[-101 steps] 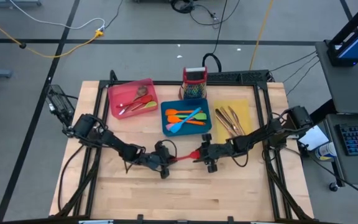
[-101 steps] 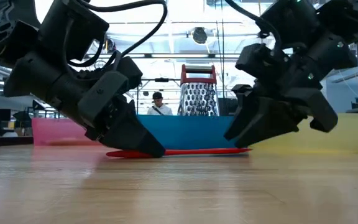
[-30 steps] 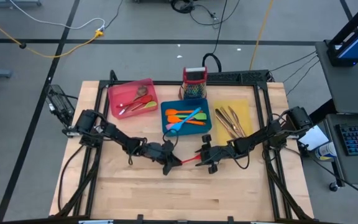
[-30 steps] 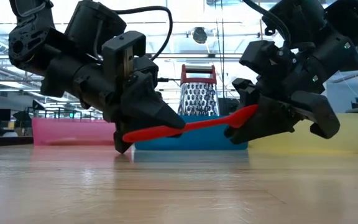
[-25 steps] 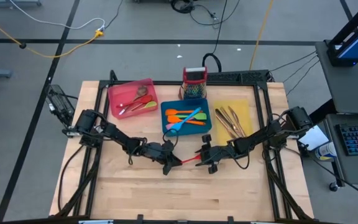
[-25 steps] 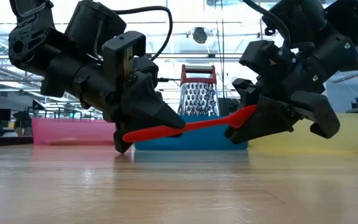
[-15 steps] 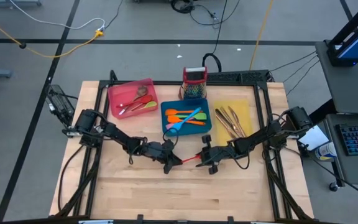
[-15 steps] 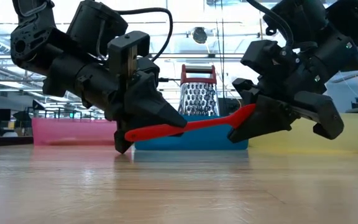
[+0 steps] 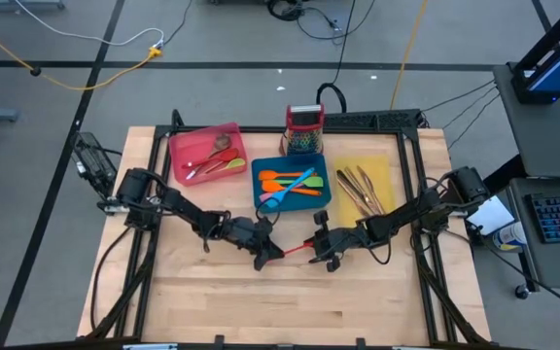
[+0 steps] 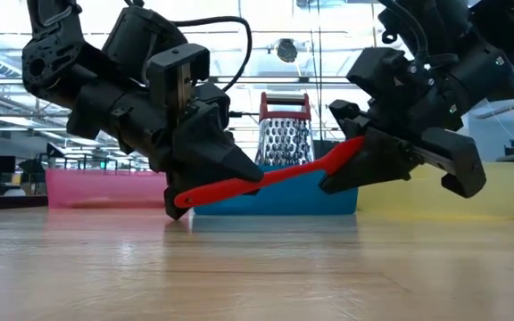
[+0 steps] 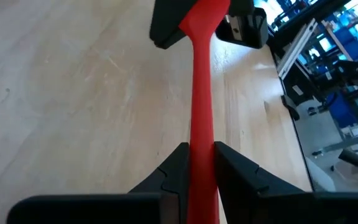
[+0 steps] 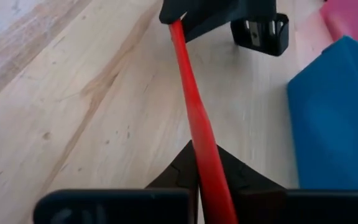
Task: Pick & Place Kitchen Items
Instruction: Put the red spatula into the blue bin
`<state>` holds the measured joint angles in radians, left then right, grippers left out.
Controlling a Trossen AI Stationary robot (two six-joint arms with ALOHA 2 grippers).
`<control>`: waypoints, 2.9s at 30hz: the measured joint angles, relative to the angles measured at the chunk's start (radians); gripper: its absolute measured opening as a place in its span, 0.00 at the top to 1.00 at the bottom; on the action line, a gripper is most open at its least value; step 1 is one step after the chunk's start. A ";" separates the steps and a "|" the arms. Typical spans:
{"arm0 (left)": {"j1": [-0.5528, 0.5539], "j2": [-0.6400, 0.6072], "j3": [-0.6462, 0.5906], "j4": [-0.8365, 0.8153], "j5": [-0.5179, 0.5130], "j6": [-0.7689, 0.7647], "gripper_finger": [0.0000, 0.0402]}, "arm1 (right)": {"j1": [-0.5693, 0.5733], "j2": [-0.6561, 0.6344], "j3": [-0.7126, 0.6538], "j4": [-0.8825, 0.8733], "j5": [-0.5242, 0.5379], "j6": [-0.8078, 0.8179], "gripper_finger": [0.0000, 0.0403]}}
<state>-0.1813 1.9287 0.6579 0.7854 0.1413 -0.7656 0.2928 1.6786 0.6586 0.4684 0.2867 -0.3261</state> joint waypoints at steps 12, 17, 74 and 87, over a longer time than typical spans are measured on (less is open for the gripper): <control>0.054 -0.039 -0.001 -0.015 0.055 0.025 0.83 | 0.001 -0.003 0.000 0.015 0.014 -0.009 0.99; 0.074 -0.084 -0.002 -0.054 0.060 0.088 0.83 | 0.003 -0.006 0.000 0.044 0.123 -0.067 0.98; 0.437 -0.429 0.001 -0.469 -0.131 0.547 0.83 | -0.320 -0.121 0.002 0.131 0.131 -0.163 0.93; 0.369 -0.427 0.001 -0.453 -0.117 0.617 0.83 | -0.127 -0.121 0.002 0.045 0.053 0.009 1.00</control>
<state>0.1875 1.5021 0.6590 0.3320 0.0246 -0.1487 0.1657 1.5578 0.6609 0.5137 0.3398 -0.3170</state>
